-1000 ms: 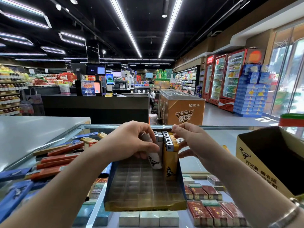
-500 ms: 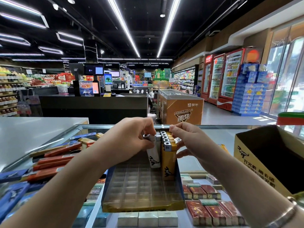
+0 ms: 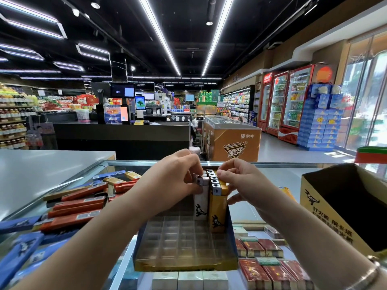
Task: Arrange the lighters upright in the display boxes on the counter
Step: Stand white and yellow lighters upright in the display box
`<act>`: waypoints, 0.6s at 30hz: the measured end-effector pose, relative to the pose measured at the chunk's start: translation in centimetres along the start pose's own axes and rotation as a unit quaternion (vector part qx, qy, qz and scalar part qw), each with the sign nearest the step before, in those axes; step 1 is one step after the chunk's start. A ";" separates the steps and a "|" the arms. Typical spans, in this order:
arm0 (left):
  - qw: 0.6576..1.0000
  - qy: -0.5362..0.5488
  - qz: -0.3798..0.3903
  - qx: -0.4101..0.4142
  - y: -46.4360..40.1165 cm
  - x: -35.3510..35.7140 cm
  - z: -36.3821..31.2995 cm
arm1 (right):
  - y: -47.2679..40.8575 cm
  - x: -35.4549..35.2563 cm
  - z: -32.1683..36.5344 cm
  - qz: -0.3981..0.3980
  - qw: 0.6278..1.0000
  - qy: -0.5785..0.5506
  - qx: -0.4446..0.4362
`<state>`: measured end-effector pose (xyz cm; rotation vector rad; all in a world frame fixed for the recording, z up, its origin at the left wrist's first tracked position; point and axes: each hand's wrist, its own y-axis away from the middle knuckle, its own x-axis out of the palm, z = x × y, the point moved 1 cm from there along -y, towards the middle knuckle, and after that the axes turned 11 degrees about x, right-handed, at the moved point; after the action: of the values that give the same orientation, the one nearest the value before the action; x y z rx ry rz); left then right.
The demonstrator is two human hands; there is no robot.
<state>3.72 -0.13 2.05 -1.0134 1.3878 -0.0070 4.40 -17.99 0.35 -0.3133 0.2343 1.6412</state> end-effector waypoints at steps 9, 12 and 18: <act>0.993 0.082 0.030 -0.075 0.4 -0.2 1.2 | -0.7 -6.5 -1.1 -0.300 0.922 0.245 -0.018; 0.991 0.103 0.026 -0.076 0.4 0.0 1.3 | -1.5 -6.7 -2.9 -0.198 0.895 0.380 0.127; 0.992 0.103 0.024 -0.075 0.3 0.0 1.1 | -2.6 -6.2 -5.2 -0.169 0.848 0.460 0.200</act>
<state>4.43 0.63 1.72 -1.1277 1.6199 0.0288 7.82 -25.27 -2.38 -0.7594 1.1648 0.9468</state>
